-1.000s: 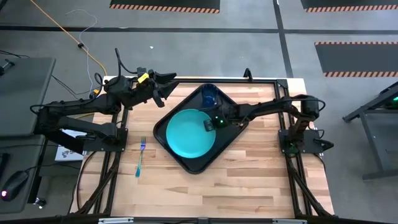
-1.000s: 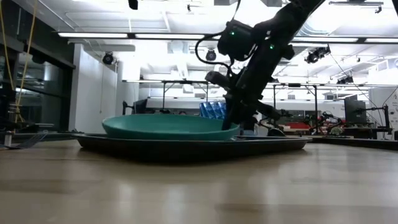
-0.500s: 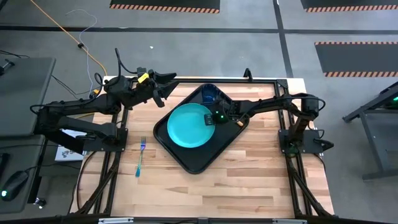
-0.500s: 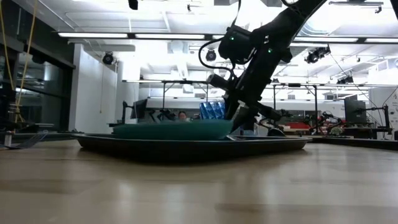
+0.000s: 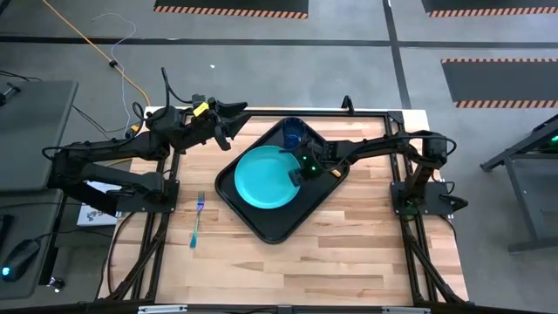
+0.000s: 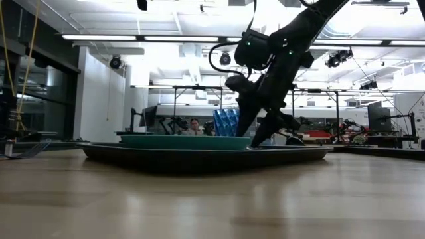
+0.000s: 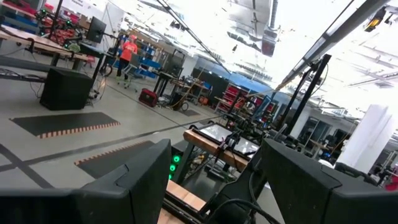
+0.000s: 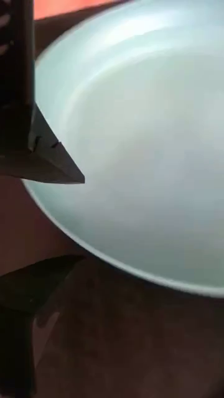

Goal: Pick and place plate/cup/fork/spoon on tray
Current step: Put the purple fork on the black tray beside the orange spoon

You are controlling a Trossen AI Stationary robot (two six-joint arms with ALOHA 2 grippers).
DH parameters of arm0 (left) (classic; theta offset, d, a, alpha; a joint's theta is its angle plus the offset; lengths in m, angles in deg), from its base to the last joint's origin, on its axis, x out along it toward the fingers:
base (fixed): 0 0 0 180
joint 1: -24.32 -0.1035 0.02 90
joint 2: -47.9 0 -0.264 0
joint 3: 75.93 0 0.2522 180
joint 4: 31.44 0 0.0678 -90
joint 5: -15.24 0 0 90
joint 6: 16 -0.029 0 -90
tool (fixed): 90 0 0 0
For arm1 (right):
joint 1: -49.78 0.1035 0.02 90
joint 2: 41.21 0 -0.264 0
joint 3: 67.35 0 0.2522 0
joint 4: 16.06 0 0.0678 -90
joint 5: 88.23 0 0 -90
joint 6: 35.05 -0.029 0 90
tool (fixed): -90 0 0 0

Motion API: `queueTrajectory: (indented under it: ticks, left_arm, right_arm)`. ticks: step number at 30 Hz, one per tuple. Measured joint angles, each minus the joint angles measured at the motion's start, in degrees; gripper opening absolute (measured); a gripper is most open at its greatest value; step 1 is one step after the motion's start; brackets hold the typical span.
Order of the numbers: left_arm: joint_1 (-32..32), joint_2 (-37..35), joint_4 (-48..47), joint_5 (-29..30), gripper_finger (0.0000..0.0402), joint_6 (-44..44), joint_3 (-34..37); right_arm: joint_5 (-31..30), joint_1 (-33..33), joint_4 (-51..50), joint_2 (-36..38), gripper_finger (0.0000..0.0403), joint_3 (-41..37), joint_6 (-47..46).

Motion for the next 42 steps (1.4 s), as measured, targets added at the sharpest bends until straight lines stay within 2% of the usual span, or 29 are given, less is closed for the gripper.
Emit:
queueTrajectory:
  ticks: [4, 13, 18, 22, 26, 32, 38, 42]
  left_arm:
    - [0.0, 0.0, 0.0, 0.0, 0.0241, -0.5, 0.0]
    - [0.1, 0.0, 0.0, -0.9, 0.0241, -4.1, 0.0]
    - [1.2, 0.0, 0.0, -6.8, 0.0241, -9.6, 0.0]
    - [2.0, 0.0, -2.1, -6.4, 0.0241, -11.9, -0.2]
    - [1.8, 0.0, -16.2, -3.7, 0.0241, -8.1, -4.6]
    - [4.0, 1.0, -49.6, -4.2, 0.0241, 1.3, -12.0]
    - [8.0, 1.3, -71.3, -1.3, 0.0241, 25.9, -12.0]
    - [11.9, 1.6, -78.1, 0.8, 0.0241, 39.6, -9.7]
  right_arm:
    - [3.5, -0.1, -1.3, 1.0, 0.019, 0.0, 3.8]
    - [2.0, -1.3, -10.7, 11.6, 0.019, 0.0, 16.1]
    - [-5.7, -1.3, -13.2, 19.6, 0.019, 0.0, 18.7]
    - [-12.9, -1.9, -12.8, 24.4, 0.019, 0.0, 18.0]
    - [-15.9, -3.3, -13.0, 27.2, 0.019, 0.0, 17.9]
    - [-15.7, -4.7, -14.3, 27.7, 0.019, 0.0, 18.1]
    - [-15.6, -5.1, -14.7, 27.5, 0.019, 0.0, 17.5]
    - [-15.9, -5.6, -14.7, 27.5, 0.019, 0.0, 17.1]
